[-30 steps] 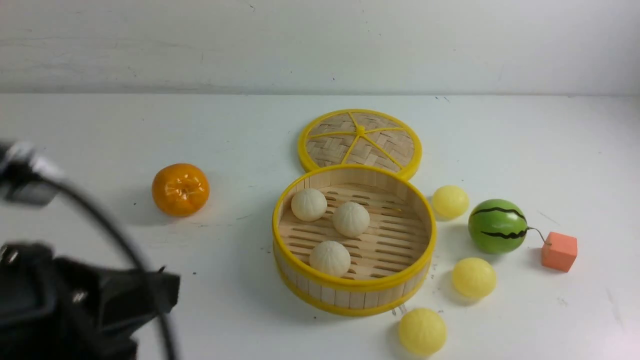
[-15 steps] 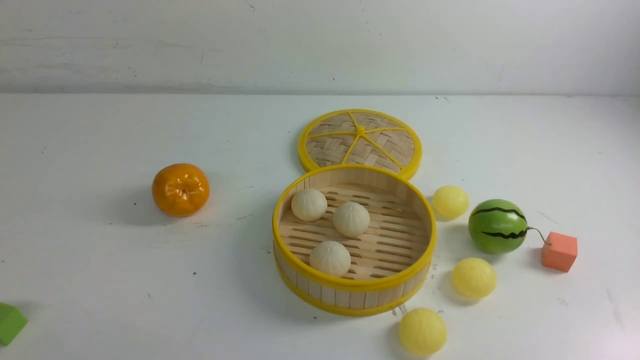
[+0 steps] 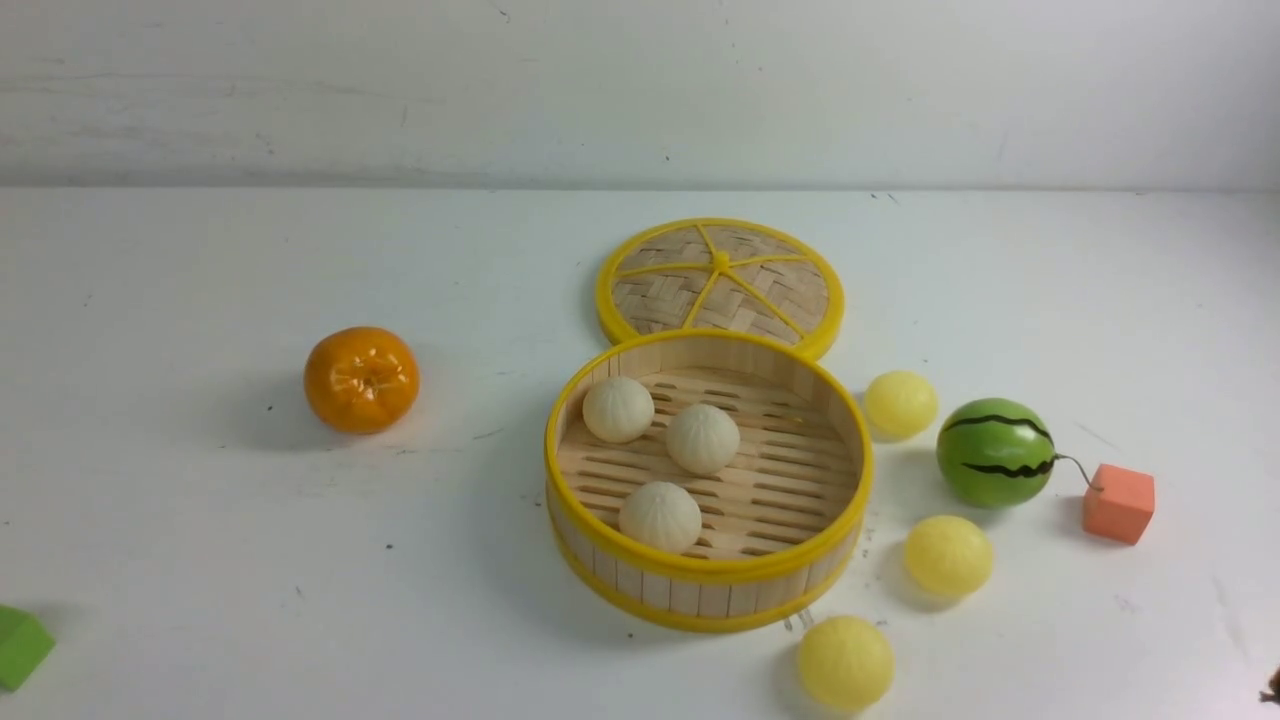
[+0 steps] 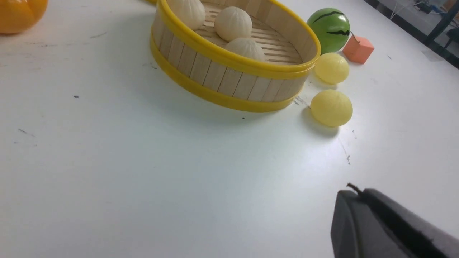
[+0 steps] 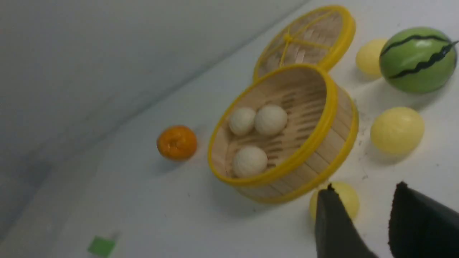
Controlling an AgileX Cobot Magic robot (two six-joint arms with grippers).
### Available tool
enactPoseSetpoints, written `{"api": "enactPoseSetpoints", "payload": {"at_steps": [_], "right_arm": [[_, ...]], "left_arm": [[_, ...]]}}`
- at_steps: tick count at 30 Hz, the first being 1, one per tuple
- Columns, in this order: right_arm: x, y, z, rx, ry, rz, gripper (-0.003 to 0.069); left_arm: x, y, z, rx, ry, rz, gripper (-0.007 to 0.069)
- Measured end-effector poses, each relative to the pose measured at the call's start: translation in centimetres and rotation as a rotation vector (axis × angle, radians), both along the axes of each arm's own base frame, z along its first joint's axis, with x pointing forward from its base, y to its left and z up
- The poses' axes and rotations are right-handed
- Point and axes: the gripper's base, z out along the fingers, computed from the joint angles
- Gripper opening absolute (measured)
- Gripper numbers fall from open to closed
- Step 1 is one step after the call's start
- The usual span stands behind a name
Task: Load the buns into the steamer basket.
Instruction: Use the right arm to grab a steamed stuffed bun
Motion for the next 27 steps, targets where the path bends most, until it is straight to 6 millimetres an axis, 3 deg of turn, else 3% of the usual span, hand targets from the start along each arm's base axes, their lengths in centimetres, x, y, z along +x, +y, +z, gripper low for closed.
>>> {"api": "enactPoseSetpoints", "payload": {"at_steps": [4,7,11,12,13,16,21,27], "right_arm": [[3.5,0.7,2.4,-0.235,0.261,0.205,0.0239],[7.8,0.7,3.2,-0.337,0.469,0.309,0.0239],[13.0,1.8,2.1,-0.395,0.650,0.428,0.0239],[13.2,1.9,2.0,-0.399,0.655,0.436,0.0239],[15.0,3.6,1.5,-0.431,0.698,0.501,0.0239],[16.5,6.0,0.7,-0.498,0.745,0.566,0.0239],[19.7,12.2,-1.9,-0.751,0.825,0.603,0.0239],[21.3,15.7,-4.8,-0.844,0.835,0.622,0.0241]], "left_arm": [[0.0,0.0,0.0,0.000,0.000,0.000,-0.0013],[0.0,0.0,0.0,0.000,0.000,0.000,-0.0013],[0.0,0.0,0.0,0.000,0.000,0.000,-0.0013],[0.0,0.0,0.0,0.000,0.000,0.000,-0.0013],[0.0,0.0,0.0,0.000,0.000,0.000,-0.0013],[0.0,0.0,0.0,0.000,0.000,0.000,-0.0013],[0.0,0.0,0.0,0.000,0.000,0.000,-0.0013],[0.0,0.0,0.0,0.000,0.000,0.000,-0.0013]]}}
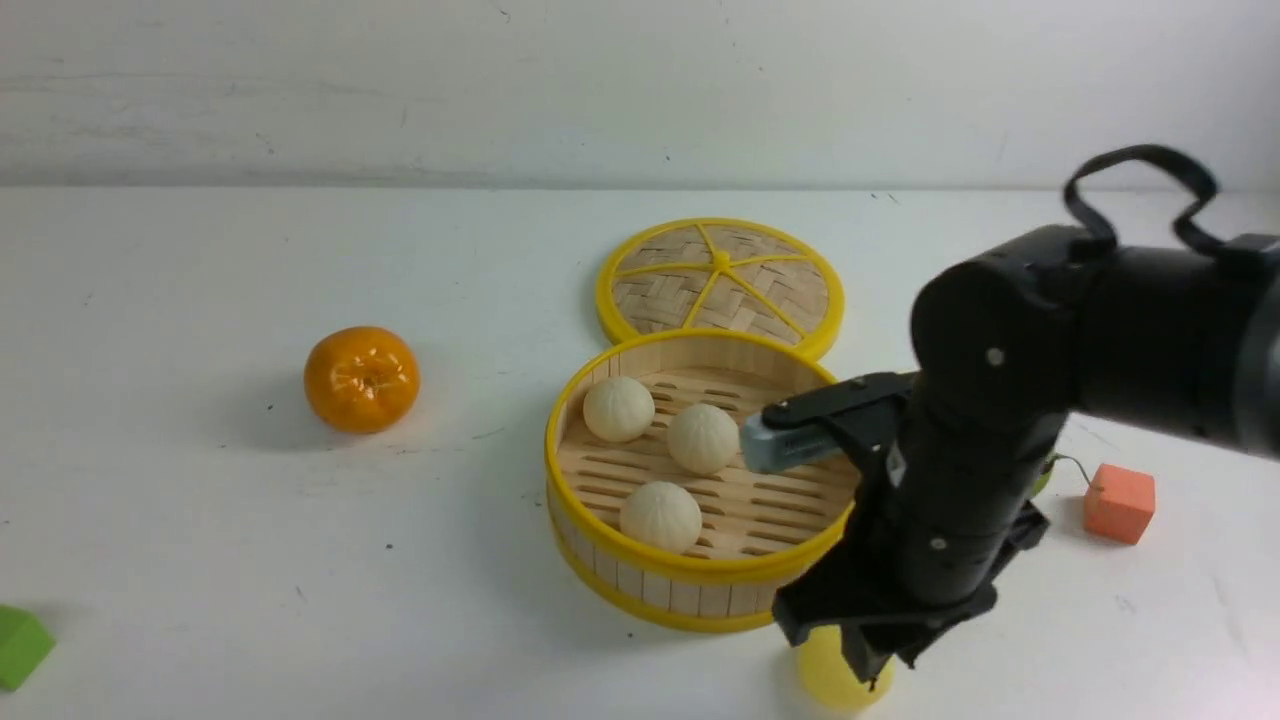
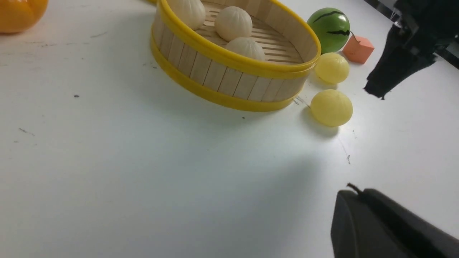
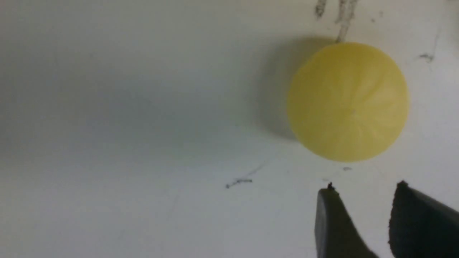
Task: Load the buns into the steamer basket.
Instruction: Use the right arm to grab a steamed stuffed bun
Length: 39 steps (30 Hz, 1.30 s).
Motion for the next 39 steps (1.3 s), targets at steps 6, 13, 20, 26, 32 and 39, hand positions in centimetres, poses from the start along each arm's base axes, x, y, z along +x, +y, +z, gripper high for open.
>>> {"api": "enactPoseSetpoints", "payload": {"at_steps": [6,13,20,26,32,39], "right_arm": [[1.1,0.5,-0.9,0.027,-0.045,-0.017,0.0241],[1.8,0.7,-1.4,0.042,-0.072,-0.025,0.0241],[2.7,0.4,-3.7,0.016,-0.033,-0.054,0.0241],[3.4,-0.2,-4.2,0.023,-0.018,-0.094,0.0241],[3.2,-0.2,-4.2,0.022,-0.003,-0.048,0.0148],[2.9,-0.3,-3.9,0.006,0.022,0.004,0.0000]], "left_arm": [[0.0,0.0,0.0,-0.001,0.001,0.000,-0.0013],[0.0,0.0,0.0,-0.001,0.001,0.000,-0.0013],[0.0,0.0,0.0,-0.001,0.001,0.000,-0.0006],[0.0,0.0,0.0,0.000,0.001,0.000,-0.0001],[0.0,0.0,0.0,0.000,0.001,0.000,0.0001],[0.0,0.0,0.0,0.000,0.001,0.000,0.0001]]}}
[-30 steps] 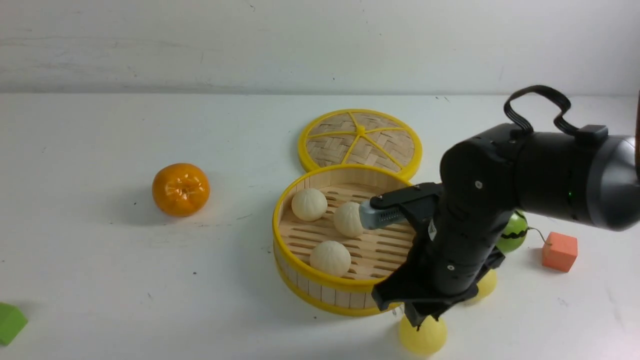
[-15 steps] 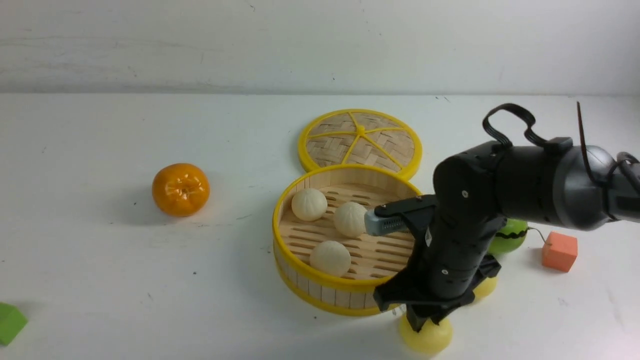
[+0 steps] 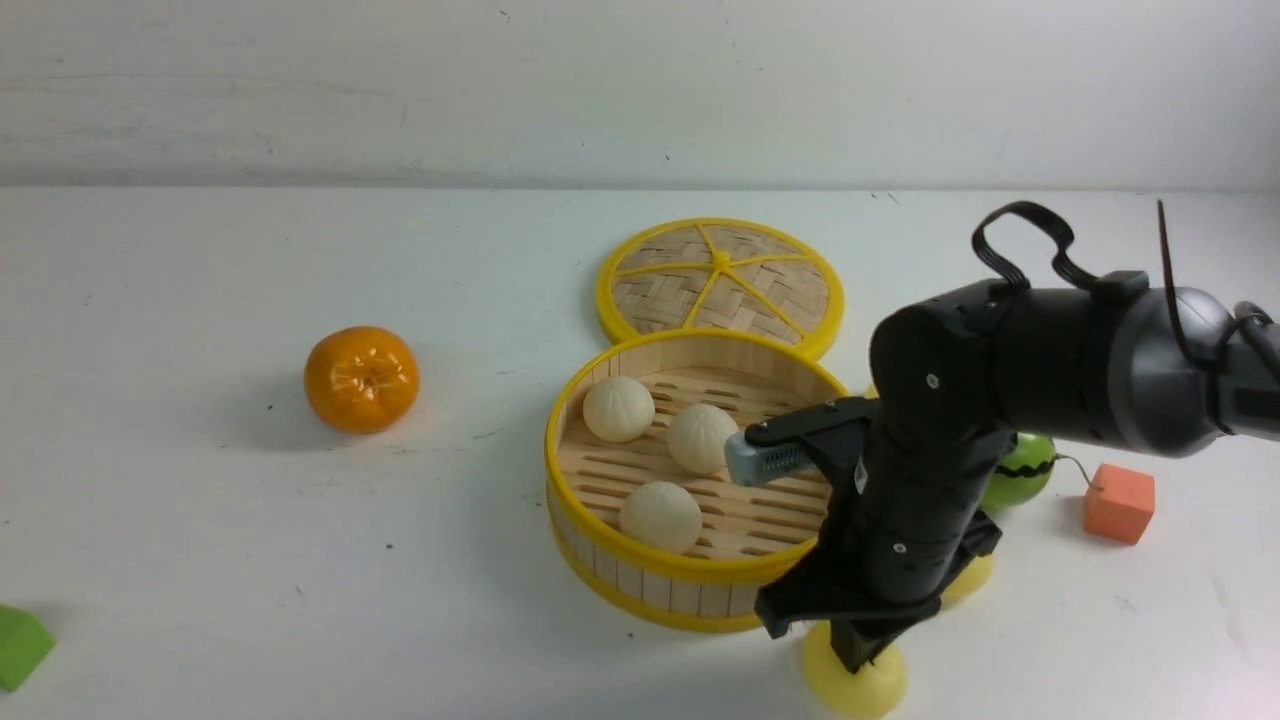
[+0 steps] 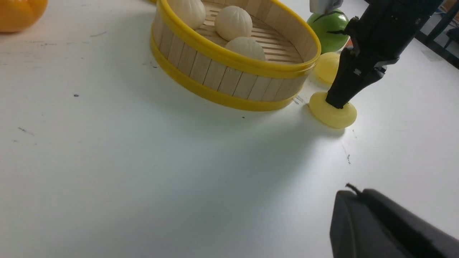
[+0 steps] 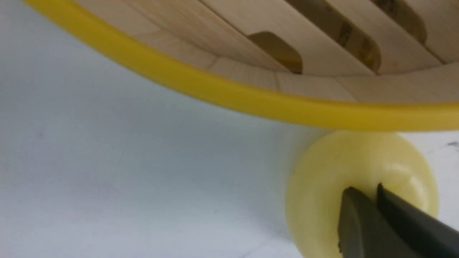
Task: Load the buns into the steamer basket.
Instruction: Use the right arm to grab a steamed stuffed bun, then use the right arm to put the steamed stuffed bun into the steamer
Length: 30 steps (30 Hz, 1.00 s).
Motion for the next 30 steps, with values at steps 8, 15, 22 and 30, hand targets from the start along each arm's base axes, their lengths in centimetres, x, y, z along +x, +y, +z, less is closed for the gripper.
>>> {"api": "enactPoseSetpoints", "payload": {"at_steps": [8,15,22,30], "right_arm": [[-2.0,-1.2,6.4,0.055,-0.086,0.022,0.0000],[-0.9,-0.5,10.7,0.150,-0.261,0.030,0.0000],[3.7,1.8,8.1,0.143,-0.337,0.039,0.0003],[5.9,3.1,3.2,0.093,-0.239,0.016,0.0061]], "left_arm": [[0.0,0.0,0.0,0.000,0.000,0.000,0.0007],[0.0,0.0,0.0,0.000,0.000,0.000,0.0013],[0.0,0.0,0.0,-0.001,0.001,0.000,0.0017],[0.0,0.0,0.0,-0.001,0.001,0.000,0.0017]]}}
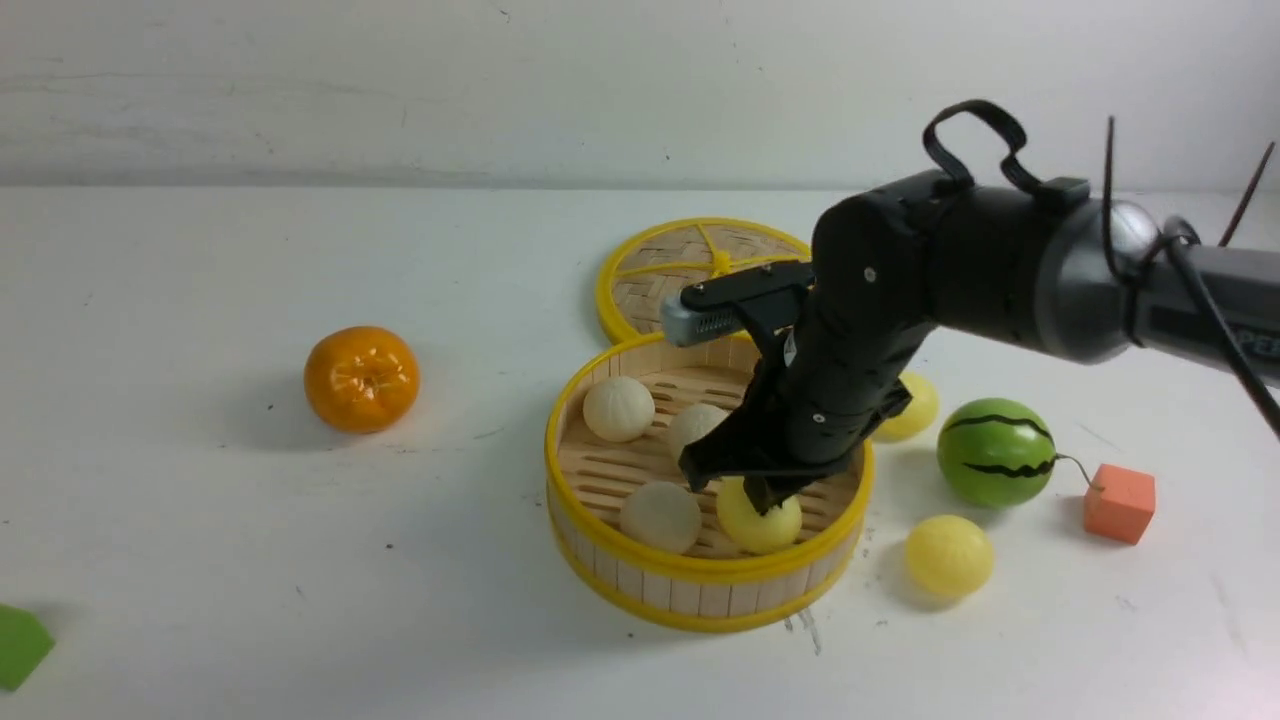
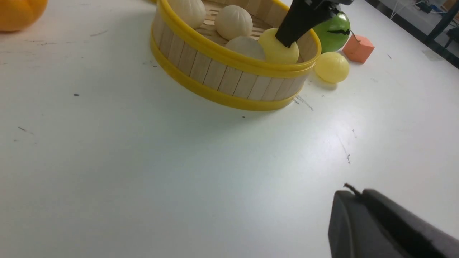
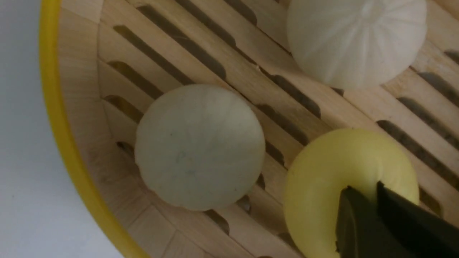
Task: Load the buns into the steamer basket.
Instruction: Use the right arm to put the steamed stuffed bun into the steamer, then use the right arm to grab a steamed stuffed bun
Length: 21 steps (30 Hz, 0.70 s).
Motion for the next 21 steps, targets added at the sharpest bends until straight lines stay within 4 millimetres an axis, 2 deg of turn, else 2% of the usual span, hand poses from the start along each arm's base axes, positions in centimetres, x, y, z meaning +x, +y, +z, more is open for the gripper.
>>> {"api": "enactPoseSetpoints", "payload": {"at_steps": [3,4,6,7,8,9,10,11,13,14,15,17,20,21], "right_arm": [[0.0,0.0,0.1,-0.001,0.005,-0.003,0.0145],[0.0,0.0,0.7,0.001,0.003,-0.002,0.0237],[-0.2,-0.1,1.9,0.003,0.003,-0.001,0.0353],[-0.2,-0.1,1.9,0.003,0.003,-0.001,0.0353],[-0.6,-0.3,3.9,0.012,-0.016,0.005,0.0447],[-0.7,-0.4,4.2,0.012,-0.020,0.006,0.0456],[-1.4,-1.0,6.6,0.006,-0.060,0.019,0.0517],[-1.9,-1.5,7.7,-0.002,-0.079,0.020,0.0536],[-3.0,-3.2,9.8,-0.022,-0.117,0.000,0.0542],[-3.1,-3.5,10.1,-0.018,-0.121,-0.009,0.0540],[-3.7,-5.4,10.5,-0.043,-0.122,-0.065,0.0524],[-4.3,-8.0,9.7,-0.063,-0.087,-0.153,0.0481],[-4.7,-11.7,5.8,-0.076,0.027,-0.285,0.0371],[-4.8,-11.7,5.5,-0.074,0.035,-0.286,0.0365]], "left_arm": [[0.0,0.0,0.0,0.000,0.000,0.000,0.0020],[0.0,0.0,0.0,0.000,0.000,0.000,0.0024],[0.0,0.0,0.0,0.000,0.000,0.000,0.0027],[0.0,0.0,0.0,0.000,0.000,0.000,0.0027],[0.0,0.0,0.0,0.000,0.000,0.000,0.0029],[0.0,0.0,0.0,0.000,0.000,0.000,0.0029],[0.0,0.0,0.0,0.000,0.000,0.000,0.0029],[0.0,0.0,0.0,0.000,0.000,0.000,0.0031],[0.0,0.0,0.0,-0.001,0.000,0.000,0.0036],[0.0,0.0,0.0,-0.001,0.000,0.000,0.0036],[0.0,0.0,0.0,-0.001,0.000,0.000,0.0038],[0.0,0.0,0.0,-0.001,0.000,0.000,0.0038],[0.0,0.0,0.0,-0.001,0.000,0.000,0.0038],[0.0,0.0,0.0,-0.001,0.000,0.000,0.0038]]}}
